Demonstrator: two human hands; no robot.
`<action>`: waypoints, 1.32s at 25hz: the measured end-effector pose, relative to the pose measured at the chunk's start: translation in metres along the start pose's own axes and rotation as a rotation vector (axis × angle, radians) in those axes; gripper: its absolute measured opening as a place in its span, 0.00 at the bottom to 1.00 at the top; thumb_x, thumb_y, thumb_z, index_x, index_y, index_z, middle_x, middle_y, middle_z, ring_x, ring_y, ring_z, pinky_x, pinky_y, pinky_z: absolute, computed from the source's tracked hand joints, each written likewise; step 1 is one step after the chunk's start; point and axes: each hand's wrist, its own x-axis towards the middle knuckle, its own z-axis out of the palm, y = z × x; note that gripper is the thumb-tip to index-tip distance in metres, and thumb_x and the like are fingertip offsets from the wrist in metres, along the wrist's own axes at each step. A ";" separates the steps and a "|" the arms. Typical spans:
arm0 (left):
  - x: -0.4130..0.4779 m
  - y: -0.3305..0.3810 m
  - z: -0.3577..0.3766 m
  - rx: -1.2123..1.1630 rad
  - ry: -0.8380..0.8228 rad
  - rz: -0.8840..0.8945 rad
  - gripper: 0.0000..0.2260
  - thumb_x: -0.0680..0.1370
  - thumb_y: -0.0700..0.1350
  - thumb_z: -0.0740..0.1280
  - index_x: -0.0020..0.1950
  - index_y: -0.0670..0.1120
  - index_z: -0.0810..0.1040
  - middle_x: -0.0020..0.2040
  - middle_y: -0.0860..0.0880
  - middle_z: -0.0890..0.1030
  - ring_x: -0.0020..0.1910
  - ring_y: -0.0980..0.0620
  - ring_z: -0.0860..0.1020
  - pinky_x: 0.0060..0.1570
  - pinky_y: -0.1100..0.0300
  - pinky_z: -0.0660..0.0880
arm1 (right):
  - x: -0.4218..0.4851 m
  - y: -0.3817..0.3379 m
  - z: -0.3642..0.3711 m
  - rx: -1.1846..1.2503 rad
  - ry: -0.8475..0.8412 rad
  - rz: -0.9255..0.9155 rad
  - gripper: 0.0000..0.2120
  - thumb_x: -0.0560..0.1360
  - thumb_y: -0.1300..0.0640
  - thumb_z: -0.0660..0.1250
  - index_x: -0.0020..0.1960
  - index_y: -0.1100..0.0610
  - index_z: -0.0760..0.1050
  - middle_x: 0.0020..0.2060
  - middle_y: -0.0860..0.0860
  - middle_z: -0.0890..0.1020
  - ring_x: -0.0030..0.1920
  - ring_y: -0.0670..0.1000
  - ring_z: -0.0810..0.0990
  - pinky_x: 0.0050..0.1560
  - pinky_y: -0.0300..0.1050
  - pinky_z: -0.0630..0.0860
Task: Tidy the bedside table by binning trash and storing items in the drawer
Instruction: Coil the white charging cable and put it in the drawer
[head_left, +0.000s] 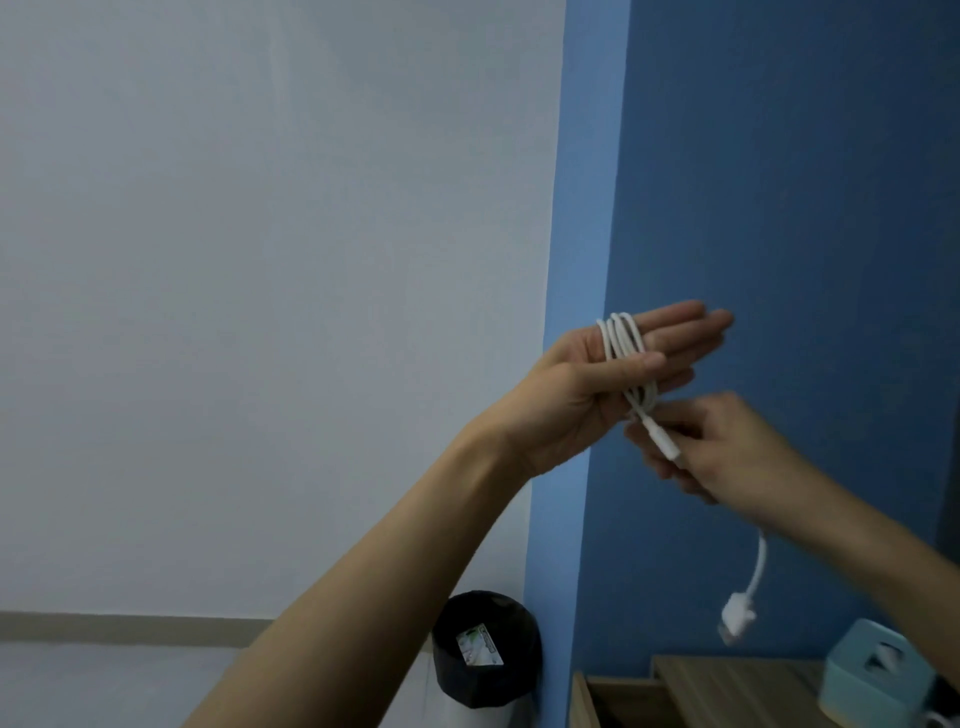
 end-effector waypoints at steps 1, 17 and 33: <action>0.000 0.002 -0.006 0.078 0.035 -0.007 0.21 0.78 0.28 0.52 0.71 0.33 0.60 0.72 0.35 0.64 0.70 0.44 0.66 0.68 0.59 0.64 | -0.005 0.000 -0.009 -0.030 -0.064 -0.087 0.10 0.74 0.58 0.66 0.37 0.48 0.81 0.20 0.48 0.73 0.20 0.42 0.67 0.21 0.34 0.64; -0.016 -0.014 0.005 0.140 -0.333 -0.190 0.13 0.78 0.33 0.50 0.49 0.43 0.73 0.30 0.52 0.79 0.29 0.58 0.73 0.51 0.60 0.73 | 0.000 -0.038 -0.049 -0.064 0.181 -0.564 0.03 0.67 0.53 0.69 0.36 0.49 0.82 0.27 0.48 0.80 0.21 0.45 0.68 0.23 0.30 0.65; -0.007 0.001 0.010 0.005 -0.208 -0.197 0.17 0.77 0.35 0.51 0.40 0.46 0.77 0.24 0.54 0.70 0.25 0.58 0.67 0.43 0.62 0.76 | 0.006 -0.001 -0.034 0.393 -0.257 -0.485 0.20 0.69 0.38 0.63 0.54 0.48 0.80 0.36 0.48 0.82 0.36 0.57 0.77 0.35 0.45 0.75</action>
